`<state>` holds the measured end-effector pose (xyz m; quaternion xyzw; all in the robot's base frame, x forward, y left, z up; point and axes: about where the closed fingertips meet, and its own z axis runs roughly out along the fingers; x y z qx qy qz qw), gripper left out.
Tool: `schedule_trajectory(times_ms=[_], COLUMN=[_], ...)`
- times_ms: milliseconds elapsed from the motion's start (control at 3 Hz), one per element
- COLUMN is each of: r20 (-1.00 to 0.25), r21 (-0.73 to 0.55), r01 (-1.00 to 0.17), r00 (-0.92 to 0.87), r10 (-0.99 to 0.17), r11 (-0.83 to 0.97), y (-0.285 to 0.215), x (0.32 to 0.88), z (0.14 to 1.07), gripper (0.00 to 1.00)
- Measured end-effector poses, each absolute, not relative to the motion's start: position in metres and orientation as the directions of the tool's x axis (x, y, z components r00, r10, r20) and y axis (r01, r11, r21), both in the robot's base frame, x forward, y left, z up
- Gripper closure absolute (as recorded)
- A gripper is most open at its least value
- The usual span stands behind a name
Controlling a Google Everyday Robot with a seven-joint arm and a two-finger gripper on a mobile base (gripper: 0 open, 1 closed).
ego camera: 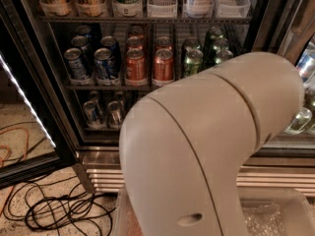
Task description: Pick redbull can from bottom shelf of fridge
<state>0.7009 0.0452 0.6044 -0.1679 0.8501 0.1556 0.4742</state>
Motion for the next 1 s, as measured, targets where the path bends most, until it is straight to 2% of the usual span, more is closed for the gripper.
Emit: schedule_trajectory(times_ms=[1000], r20=[-0.875], r21=[0.067], r01=[-0.419], r00=[-0.461], r10=[-0.149], r11=[0.905], y=[0.038], x=[0.736], z=[0.605], gripper=[0.24])
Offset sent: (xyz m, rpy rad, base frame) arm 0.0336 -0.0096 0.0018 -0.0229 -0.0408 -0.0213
